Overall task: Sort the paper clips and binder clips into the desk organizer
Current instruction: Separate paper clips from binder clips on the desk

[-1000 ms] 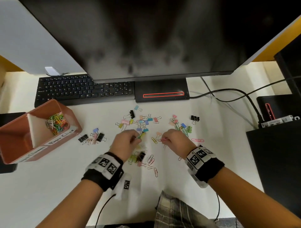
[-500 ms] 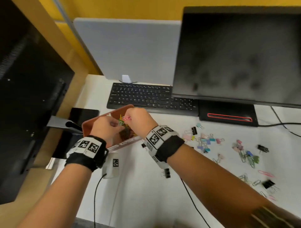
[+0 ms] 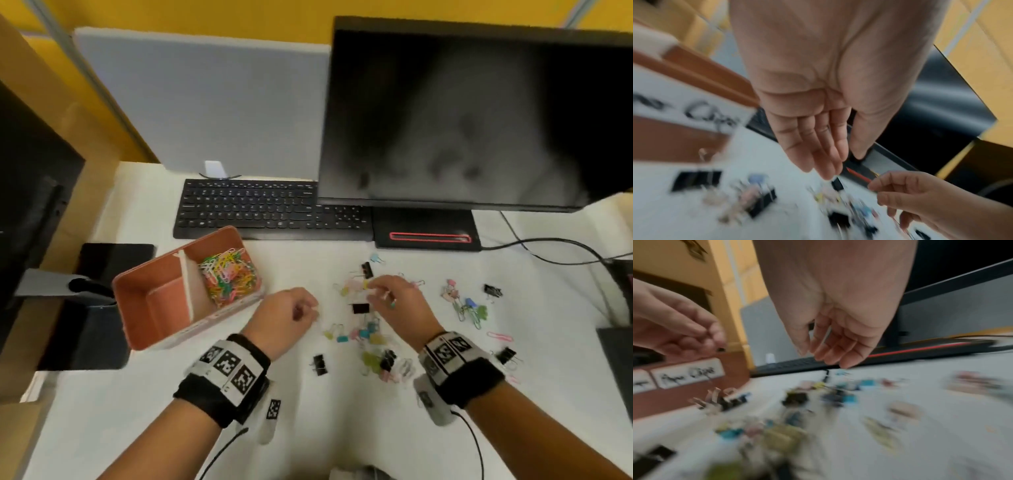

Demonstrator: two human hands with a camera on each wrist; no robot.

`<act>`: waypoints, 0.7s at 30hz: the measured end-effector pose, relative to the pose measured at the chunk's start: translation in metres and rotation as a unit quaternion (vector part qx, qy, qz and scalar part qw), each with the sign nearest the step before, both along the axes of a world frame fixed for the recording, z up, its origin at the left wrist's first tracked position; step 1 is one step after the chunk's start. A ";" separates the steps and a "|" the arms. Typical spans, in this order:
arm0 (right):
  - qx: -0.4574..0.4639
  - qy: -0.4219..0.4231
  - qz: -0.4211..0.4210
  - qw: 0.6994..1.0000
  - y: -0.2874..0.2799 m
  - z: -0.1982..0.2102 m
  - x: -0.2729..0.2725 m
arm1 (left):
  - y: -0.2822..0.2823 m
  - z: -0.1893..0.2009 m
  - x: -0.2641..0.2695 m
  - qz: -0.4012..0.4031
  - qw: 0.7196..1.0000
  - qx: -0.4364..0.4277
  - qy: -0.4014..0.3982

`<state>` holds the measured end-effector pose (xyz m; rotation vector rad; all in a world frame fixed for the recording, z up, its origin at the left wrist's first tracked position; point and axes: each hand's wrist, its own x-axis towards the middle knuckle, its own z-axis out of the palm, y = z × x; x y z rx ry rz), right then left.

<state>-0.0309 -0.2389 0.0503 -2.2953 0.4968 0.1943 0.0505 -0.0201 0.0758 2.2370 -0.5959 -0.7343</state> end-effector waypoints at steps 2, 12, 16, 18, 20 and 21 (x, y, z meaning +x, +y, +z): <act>-0.033 0.036 -0.041 0.998 -0.041 -0.015 -0.029 | -0.032 -0.016 -0.022 -0.050 0.998 0.008 0.030; -0.104 0.085 0.045 0.990 -0.104 -0.045 -0.017 | -0.119 -0.066 -0.065 -0.102 0.983 0.145 -0.041; -0.091 0.077 0.058 0.991 -0.115 -0.054 -0.012 | -0.120 -0.075 -0.064 -0.072 0.989 0.122 -0.047; -0.090 0.075 0.067 0.991 -0.119 -0.057 -0.014 | -0.115 -0.077 -0.062 -0.062 0.991 0.112 -0.036; -0.108 0.077 0.086 0.987 -0.123 -0.061 -0.017 | -0.110 -0.074 -0.058 -0.057 0.990 0.123 -0.043; -0.121 0.079 0.099 0.985 -0.124 -0.061 -0.019 | -0.108 -0.071 -0.055 -0.046 0.990 0.124 -0.049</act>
